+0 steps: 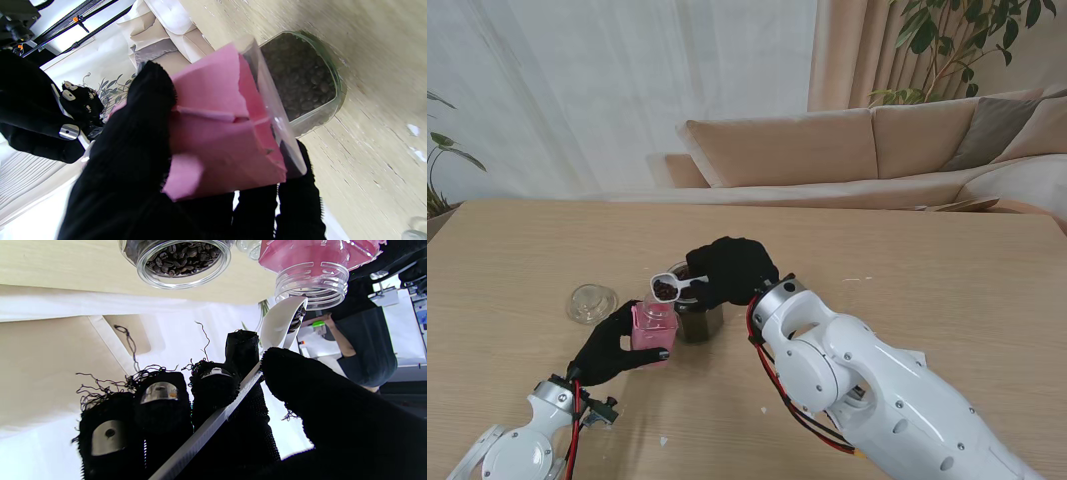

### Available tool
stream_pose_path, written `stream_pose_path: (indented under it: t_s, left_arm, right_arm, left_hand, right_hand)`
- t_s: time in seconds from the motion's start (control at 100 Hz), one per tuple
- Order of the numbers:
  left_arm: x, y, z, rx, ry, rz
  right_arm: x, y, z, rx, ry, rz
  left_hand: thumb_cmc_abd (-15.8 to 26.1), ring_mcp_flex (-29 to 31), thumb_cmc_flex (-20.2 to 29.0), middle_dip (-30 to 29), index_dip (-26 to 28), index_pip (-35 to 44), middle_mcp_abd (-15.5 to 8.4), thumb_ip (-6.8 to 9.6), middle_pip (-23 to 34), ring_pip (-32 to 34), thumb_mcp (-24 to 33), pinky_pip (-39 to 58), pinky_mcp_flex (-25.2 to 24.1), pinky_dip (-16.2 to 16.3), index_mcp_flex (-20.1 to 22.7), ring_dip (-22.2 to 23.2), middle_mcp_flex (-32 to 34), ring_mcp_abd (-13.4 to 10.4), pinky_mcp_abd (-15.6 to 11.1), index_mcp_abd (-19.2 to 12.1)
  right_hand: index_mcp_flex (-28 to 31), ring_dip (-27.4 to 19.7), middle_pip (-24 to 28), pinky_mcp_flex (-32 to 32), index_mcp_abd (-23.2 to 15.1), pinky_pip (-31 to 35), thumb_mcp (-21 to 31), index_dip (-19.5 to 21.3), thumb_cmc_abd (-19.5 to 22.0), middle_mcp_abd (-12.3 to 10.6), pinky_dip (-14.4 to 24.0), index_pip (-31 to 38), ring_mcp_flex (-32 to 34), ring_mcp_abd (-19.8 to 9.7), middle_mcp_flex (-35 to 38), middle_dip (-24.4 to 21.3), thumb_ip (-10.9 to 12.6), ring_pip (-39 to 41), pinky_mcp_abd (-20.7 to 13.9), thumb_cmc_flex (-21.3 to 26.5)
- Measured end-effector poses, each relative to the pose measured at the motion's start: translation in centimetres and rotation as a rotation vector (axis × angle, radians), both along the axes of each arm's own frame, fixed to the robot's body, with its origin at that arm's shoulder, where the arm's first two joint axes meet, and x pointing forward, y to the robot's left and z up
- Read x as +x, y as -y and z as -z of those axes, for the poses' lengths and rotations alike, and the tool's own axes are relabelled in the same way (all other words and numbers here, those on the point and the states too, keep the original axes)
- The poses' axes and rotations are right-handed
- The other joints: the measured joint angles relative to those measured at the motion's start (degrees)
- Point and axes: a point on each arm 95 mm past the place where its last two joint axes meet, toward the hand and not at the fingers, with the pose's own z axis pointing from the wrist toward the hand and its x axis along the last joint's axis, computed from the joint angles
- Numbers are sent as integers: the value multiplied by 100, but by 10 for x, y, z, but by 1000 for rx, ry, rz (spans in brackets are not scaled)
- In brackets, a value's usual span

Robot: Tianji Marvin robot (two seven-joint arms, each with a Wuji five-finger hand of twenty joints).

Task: Portion coffee beans from the glass jar into the coffee jar

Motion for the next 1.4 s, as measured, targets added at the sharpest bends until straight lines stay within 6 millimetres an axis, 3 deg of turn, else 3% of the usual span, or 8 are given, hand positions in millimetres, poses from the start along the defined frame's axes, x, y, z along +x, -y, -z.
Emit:
stream_pose_path:
  t_s: [0.48,1.4]
  left_arm:
    - [0,0,0,-16,-10,1]
    - [0,1,1,-32,-28,16]
  right_arm:
    - [-5,-9,2,-108,189,-12]
    - [-9,-12,3,-182,317,-27]
  left_hand:
    - [0,0,0,0,0,0,0,0,0,42,0,0,0,0,0,0,0,0,1,0]
    - [0,0,0,0,0,0,0,0,0,47,0,1,15,0,0,-4,0,0,1,0]
  right_hand:
    - [0,0,1,-2,0,0,-68,70,0,-5,0,0,1,0,0,3,-1,0,-14,-3]
    - [0,1,56,-2,-4,2,-105,81,56,-46,0,0,1,-61,0,60,-4,0,-78,-9]
